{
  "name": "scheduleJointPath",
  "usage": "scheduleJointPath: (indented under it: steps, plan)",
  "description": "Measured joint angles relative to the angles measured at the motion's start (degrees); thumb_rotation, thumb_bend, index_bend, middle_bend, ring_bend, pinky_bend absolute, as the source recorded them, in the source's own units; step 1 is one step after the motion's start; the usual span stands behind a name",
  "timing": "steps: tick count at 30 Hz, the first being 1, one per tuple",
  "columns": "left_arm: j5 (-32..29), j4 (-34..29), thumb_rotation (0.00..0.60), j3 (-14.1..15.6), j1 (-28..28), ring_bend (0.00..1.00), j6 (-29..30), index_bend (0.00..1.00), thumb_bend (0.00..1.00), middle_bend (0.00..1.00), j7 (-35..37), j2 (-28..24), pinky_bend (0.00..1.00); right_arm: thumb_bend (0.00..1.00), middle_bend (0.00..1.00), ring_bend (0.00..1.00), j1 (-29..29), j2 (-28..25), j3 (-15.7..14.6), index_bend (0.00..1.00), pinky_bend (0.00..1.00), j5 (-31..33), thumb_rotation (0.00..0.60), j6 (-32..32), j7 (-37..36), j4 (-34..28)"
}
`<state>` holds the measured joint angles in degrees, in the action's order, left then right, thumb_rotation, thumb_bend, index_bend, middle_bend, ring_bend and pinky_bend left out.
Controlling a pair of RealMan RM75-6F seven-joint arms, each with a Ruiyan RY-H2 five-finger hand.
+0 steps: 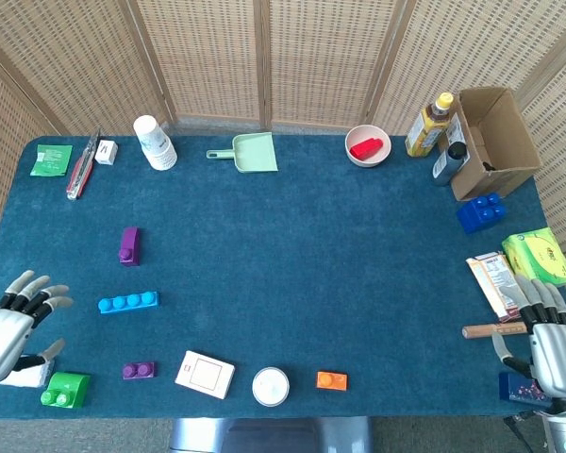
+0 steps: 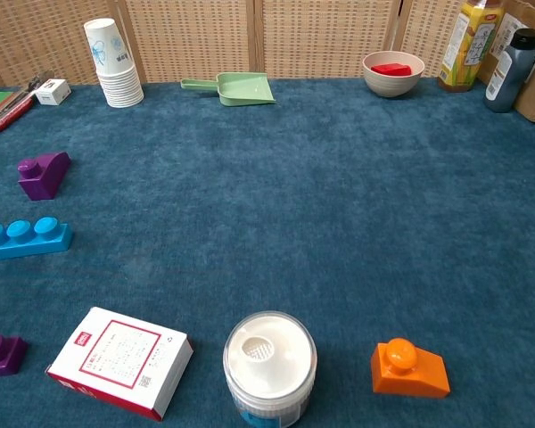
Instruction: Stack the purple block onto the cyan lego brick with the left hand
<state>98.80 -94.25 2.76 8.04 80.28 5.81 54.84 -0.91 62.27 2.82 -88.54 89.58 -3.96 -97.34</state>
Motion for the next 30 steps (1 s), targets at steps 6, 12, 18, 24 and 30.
scheduleJointPath:
  steps: [6, 12, 18, 24, 30]
  plan:
    - [4.0, 8.4, 0.6, -0.3, 4.8, 0.15, -2.0, 0.26, 0.33, 0.27, 5.6, 0.7, 0.01, 0.37, 0.09, 0.0, 0.5, -0.3, -0.2, 0.18, 0.03, -0.2, 0.59, 0.6, -0.2, -0.2]
    - [7.3, 17.7, 0.6, -1.0, 10.1, 0.15, -2.6, 0.24, 0.33, 0.24, 10.8, 3.7, 0.01, 0.37, 0.09, 0.0, 1.0, -0.6, -0.1, 0.18, 0.03, 0.3, 0.59, 0.9, 0.0, -0.6]
    - [7.8, 22.3, 0.6, -1.1, 14.3, 0.1, -6.6, 0.21, 0.33, 0.18, 10.9, 5.5, 0.0, 0.37, 0.09, 0.0, 1.0, -0.7, 0.1, 0.18, 0.03, 0.7, 0.592, 0.6, 0.6, -1.0]
    - [8.1, 26.1, 0.6, -1.0, 17.5, 0.05, -9.7, 0.16, 0.33, 0.11, 7.0, 7.3, 0.0, 0.37, 0.09, 0.0, 0.6, -0.5, 0.5, 0.18, 0.03, 1.5, 0.587, -0.2, 1.6, -1.4]
    - [8.2, 31.0, 0.6, -0.7, 21.0, 0.03, -13.0, 0.14, 0.33, 0.1, 6.2, 10.6, 0.0, 0.37, 0.09, 0.0, 0.3, -0.4, 1.0, 0.18, 0.03, 2.6, 0.587, -0.9, 2.6, -1.8]
